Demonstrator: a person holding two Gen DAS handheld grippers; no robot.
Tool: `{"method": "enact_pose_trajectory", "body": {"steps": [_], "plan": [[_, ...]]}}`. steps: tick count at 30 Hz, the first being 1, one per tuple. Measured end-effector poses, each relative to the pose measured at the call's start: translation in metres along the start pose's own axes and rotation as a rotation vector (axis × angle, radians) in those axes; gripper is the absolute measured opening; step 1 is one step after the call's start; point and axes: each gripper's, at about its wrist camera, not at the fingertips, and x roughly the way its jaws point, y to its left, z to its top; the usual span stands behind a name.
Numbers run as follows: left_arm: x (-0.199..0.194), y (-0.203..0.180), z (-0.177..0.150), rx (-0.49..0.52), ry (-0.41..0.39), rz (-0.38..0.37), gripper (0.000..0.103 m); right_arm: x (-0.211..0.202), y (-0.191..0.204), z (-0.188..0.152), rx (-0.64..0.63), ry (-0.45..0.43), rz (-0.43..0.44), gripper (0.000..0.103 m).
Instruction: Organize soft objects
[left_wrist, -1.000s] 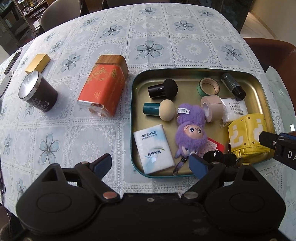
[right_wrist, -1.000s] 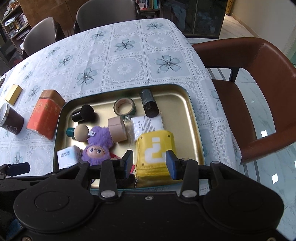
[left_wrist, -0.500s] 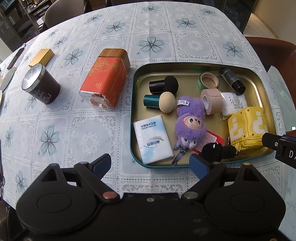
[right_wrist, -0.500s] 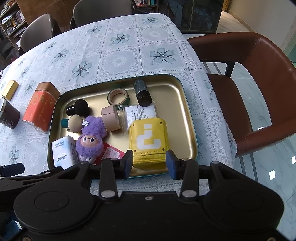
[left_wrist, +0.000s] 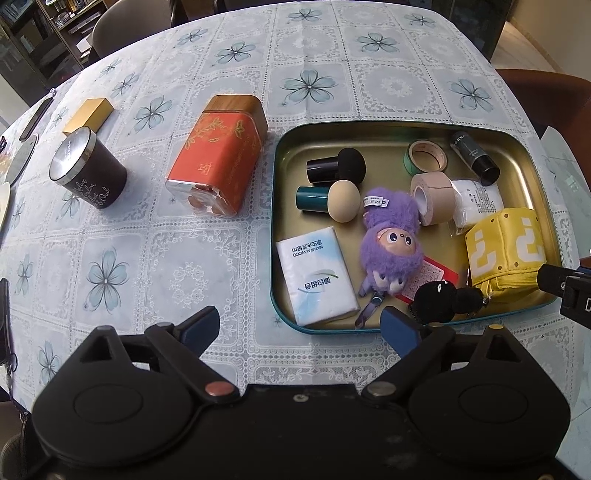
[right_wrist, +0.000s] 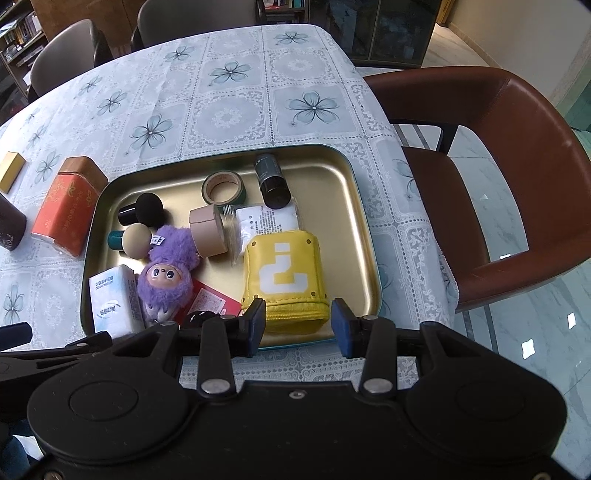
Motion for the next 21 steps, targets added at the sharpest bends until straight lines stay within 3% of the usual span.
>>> {"method": "enact_pose_trajectory", "body": {"steps": [21], "plan": [[0.008,0.012,0.005,-0.036,0.019,0.004,0.094,0.005,0.011,0.003,-0.034,0.013,-0.015,0.042]]}}
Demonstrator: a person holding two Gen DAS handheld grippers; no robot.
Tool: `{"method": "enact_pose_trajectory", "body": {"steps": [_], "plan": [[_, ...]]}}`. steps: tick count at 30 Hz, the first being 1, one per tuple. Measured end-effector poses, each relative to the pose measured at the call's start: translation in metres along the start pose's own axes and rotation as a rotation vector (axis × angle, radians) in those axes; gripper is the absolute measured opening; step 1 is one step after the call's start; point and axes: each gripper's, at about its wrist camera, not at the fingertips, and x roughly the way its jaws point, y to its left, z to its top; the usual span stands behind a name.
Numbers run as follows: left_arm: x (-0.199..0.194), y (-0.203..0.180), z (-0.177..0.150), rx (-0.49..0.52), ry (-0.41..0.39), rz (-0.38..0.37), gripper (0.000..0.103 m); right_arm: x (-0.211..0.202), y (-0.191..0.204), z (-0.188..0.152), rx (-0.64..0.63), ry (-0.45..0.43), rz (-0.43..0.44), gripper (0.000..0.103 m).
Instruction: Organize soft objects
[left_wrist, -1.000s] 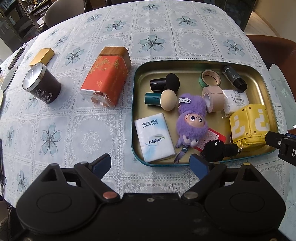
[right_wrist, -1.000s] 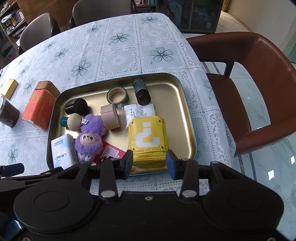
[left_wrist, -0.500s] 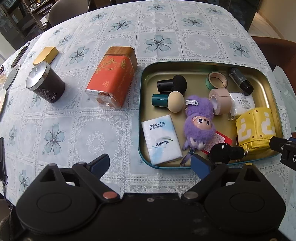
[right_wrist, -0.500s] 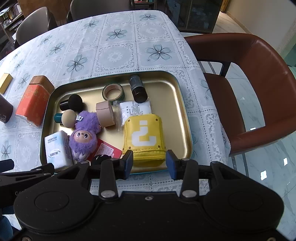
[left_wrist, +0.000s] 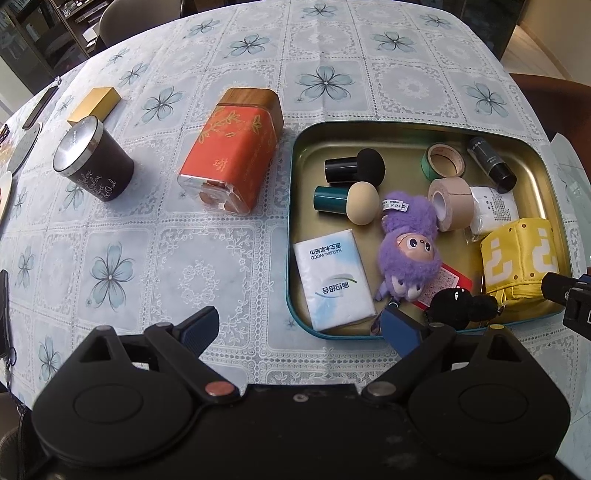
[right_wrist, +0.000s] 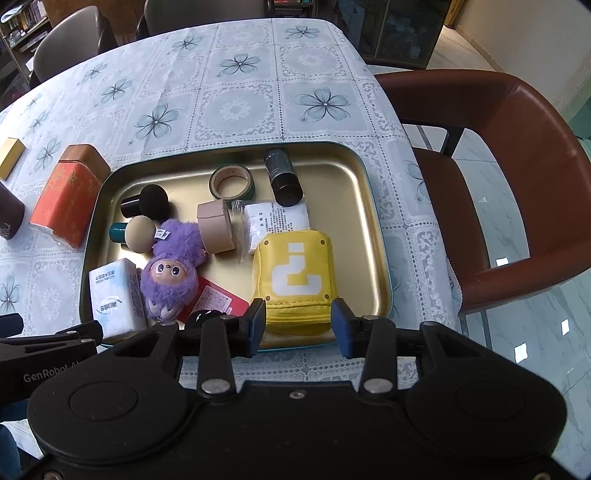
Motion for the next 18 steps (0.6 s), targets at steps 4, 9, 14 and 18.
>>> {"method": "enact_pose_trajectory", "body": {"steps": [4,9,14,18], "plan": [[0.0005,0.0001,0.0004,0.0,0.0,-0.001,0.094,0.0003,0.0007,0.0009,0.002,0.0,-0.002,0.042],[0.0017,0.0002,0.0013,-0.002,0.003,-0.002,0.094,0.0005,0.0013,0.0012,0.001,0.001,-0.002,0.042],[0.0025,0.0018,0.0015,-0.007,0.005,-0.004,0.094,0.0006,0.0019,0.0014,0.001,0.001,-0.002,0.042],[0.0024,0.0028,0.0013,-0.01,0.005,-0.004,0.094,0.0005,0.0022,0.0012,0.001,0.001,-0.003,0.042]]}}
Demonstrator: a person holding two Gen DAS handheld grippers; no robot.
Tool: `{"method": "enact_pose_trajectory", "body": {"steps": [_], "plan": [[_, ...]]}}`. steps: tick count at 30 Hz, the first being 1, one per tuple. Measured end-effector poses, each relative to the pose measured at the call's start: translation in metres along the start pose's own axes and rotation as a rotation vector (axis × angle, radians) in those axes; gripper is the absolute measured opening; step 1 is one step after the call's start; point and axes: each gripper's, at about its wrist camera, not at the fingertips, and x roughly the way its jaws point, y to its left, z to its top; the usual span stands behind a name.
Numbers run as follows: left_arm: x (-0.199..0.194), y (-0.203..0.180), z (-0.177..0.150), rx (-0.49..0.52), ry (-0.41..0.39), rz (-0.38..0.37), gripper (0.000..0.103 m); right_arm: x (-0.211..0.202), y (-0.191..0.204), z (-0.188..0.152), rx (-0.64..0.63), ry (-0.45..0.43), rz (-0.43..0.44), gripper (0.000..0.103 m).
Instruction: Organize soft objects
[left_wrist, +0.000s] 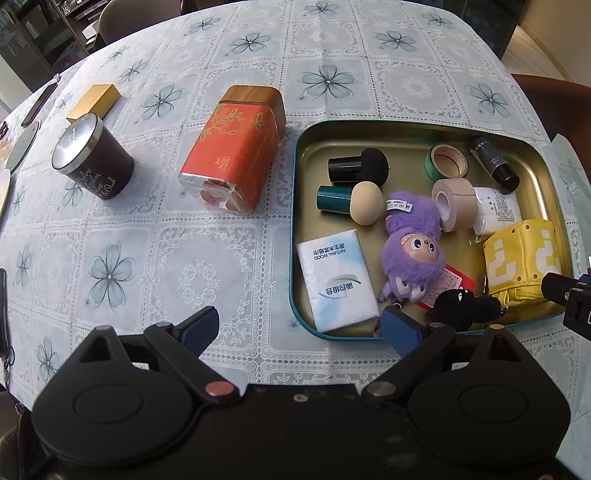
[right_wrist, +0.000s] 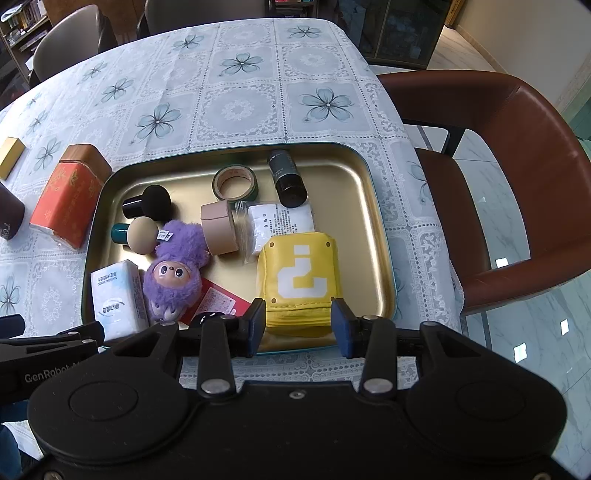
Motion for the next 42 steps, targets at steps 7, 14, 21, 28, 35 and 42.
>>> {"method": "enact_pose_trajectory", "body": {"steps": [7,14,21,28,35,42], "plan": [[-0.0001,-0.0002,-0.0001,-0.003,0.0,0.0,0.094,-0.0005,0.0001,-0.0003,0.002,0.0,0.001,0.042],[-0.001,0.0003,-0.0017,-0.01,0.0,0.002,0.094,-0.0009,0.0003,-0.0004,-0.001,-0.001,0.001,0.042],[-0.0018,0.0001,-0.0025,-0.01,-0.001,0.005,0.094,-0.0012,0.001,-0.0009,-0.002,-0.001,0.0,0.042],[-0.0042,-0.0016,-0.0046,-0.009,-0.003,0.011,0.094,-0.0011,0.0017,-0.0019,-0.002,-0.004,0.0,0.042],[-0.0052,-0.0025,-0.0054,-0.01,-0.006,0.012,0.094,-0.0021,0.0006,-0.0038,-0.004,-0.005,0.0,0.042],[-0.0054,-0.0035,-0.006,-0.009,-0.01,0.018,0.094,-0.0019,0.0008,-0.0035,-0.004,-0.005,0.0,0.042]]}}
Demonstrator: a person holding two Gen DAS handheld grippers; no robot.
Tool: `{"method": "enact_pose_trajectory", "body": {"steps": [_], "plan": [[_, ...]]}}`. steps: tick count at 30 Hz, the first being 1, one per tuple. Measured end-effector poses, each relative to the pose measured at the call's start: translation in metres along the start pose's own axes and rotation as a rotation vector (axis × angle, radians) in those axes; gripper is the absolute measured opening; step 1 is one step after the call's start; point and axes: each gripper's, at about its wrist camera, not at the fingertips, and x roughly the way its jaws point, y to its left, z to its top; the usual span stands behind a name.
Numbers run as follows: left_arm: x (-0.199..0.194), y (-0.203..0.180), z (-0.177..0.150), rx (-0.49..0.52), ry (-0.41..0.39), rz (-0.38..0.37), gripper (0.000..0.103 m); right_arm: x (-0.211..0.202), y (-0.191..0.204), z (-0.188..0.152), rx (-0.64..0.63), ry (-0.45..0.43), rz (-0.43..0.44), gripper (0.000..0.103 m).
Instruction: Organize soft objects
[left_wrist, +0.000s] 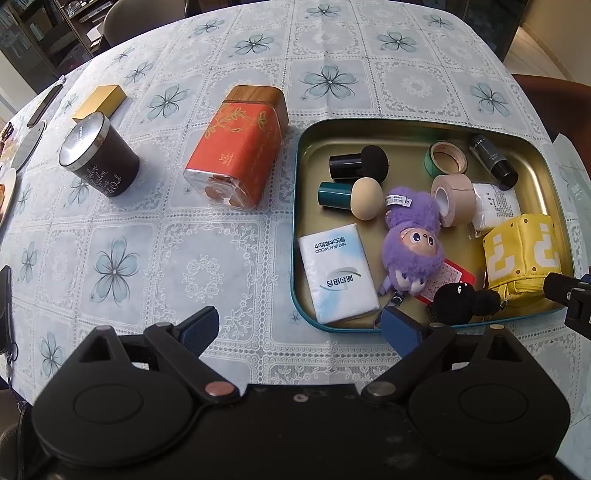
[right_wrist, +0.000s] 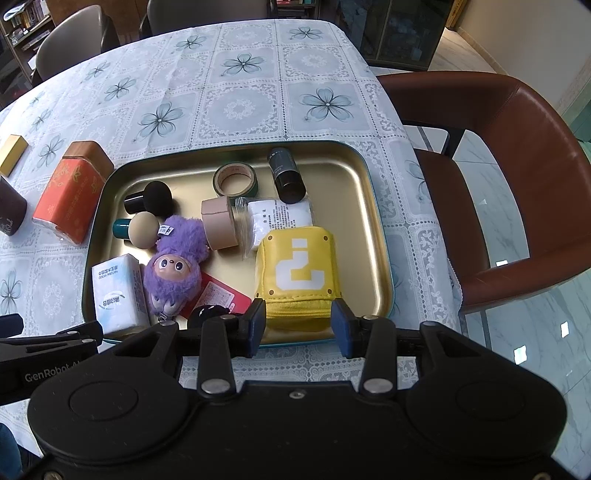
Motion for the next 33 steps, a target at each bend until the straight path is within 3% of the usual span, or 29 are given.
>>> {"method": "enact_pose_trajectory", "body": {"steps": [33], "plan": [[0.0046,0.0,0.0014,0.01,0.016,-0.001,0.095,0.0005,-0.0021,0.0003,-0.003,0.004,0.0,0.042]]}}
